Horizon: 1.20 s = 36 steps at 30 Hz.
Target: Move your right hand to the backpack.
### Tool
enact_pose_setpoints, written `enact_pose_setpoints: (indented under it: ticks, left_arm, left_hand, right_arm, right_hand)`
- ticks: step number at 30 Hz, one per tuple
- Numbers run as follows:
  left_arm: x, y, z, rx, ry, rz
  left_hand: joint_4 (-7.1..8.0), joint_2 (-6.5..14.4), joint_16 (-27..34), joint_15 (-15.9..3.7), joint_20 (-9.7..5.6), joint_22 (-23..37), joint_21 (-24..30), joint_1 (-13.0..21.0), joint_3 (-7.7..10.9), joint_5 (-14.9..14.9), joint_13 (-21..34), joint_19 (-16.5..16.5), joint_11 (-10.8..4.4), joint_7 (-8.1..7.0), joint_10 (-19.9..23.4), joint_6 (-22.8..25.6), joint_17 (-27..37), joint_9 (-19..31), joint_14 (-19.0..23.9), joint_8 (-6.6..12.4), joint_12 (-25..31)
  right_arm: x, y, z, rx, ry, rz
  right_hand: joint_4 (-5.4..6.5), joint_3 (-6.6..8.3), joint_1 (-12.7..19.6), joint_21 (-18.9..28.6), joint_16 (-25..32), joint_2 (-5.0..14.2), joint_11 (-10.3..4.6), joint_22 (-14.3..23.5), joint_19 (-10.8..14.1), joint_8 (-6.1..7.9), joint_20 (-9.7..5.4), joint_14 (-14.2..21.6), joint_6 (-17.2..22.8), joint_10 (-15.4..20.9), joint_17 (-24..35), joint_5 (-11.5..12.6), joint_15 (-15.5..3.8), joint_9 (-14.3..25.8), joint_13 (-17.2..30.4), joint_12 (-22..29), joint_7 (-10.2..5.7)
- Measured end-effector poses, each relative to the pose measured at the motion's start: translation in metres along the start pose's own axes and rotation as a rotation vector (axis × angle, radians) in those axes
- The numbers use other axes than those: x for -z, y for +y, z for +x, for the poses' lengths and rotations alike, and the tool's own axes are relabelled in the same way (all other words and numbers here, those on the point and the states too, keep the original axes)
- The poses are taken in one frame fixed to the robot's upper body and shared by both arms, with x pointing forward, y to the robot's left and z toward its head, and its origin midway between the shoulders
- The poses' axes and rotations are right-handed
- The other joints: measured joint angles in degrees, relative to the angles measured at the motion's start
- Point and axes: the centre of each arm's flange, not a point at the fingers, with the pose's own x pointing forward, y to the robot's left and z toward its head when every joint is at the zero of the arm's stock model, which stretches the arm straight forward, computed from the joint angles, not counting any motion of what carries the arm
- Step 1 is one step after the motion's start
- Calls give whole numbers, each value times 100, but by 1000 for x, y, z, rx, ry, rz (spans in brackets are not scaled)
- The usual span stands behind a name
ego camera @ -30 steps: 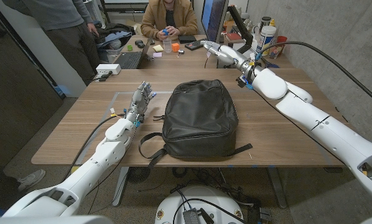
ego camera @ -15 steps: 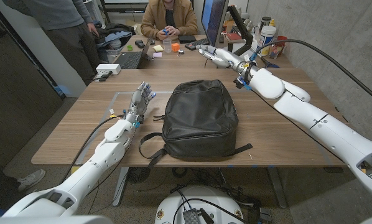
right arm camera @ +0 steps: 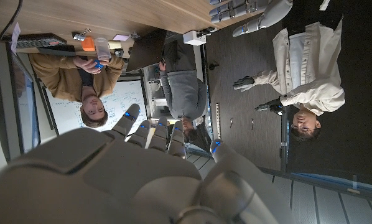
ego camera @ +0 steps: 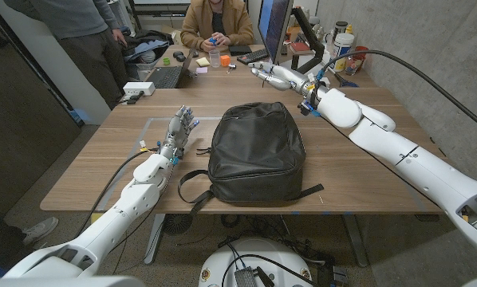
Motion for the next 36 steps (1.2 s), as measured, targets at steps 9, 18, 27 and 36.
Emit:
enact_pose_setpoints:
  ticks: [9, 18, 27, 36]
  left_arm:
    - [0, -1, -2, 2, -1, 0]
    - [0, -2, -5, 4, -2, 2]
    - [-1, -2, -7, 7, 0, 2]
    - [-1, -2, -9, 9, 0, 1]
  left_hand:
    - [0, 0, 0, 0, 20, 0, -22, 0, 0, 0, -1, 20, 0, 0, 0, 0, 0, 0, 0, 0, 0]
    - [0, 0, 0, -33, -2, 0, -22, 0, 0, 0, -1, 42, 30, 0, 30, 0, 0, 0, 34, 0, 0]
    - [0, 0, 0, -4, -2, 0, -44, 0, 0, 0, -1, 41, 20, -30, 85, 33, 0, 0, 63, 0, 0]
    - [0, 0, 0, -34, -2, 0, -45, 0, 0, 0, -1, 82, 18, -1, 126, 63, 0, 0, 93, 0, 0]
  right_arm:
    - [-2, 3, 0, -13, -1, -19]
    - [-3, 9, -1, -33, 2, -36]
    - [-5, 16, -1, -55, 4, -55]
    - [-8, 21, 0, -85, 7, -83]
  right_hand:
    - [0, 0, 0, -44, 0, 0, 0, 0, 0, 0, 0, 0, 0, 0, 26, 0, 0, 0, 0, 0, 0]
    - [0, 0, 31, -83, 0, 31, 0, 0, 0, 0, 0, 0, -22, 0, 26, 0, 0, 0, 13, 0, -22]
    - [-24, -25, 30, -105, 0, 31, 23, 0, 0, 0, 0, 0, -32, -22, 26, 0, 0, 0, 13, 0, -31]
    - [-89, -7, 108, -147, 0, 74, 16, 0, 0, 0, 0, -22, -31, -62, -2, -24, 21, 0, 13, 0, -30]
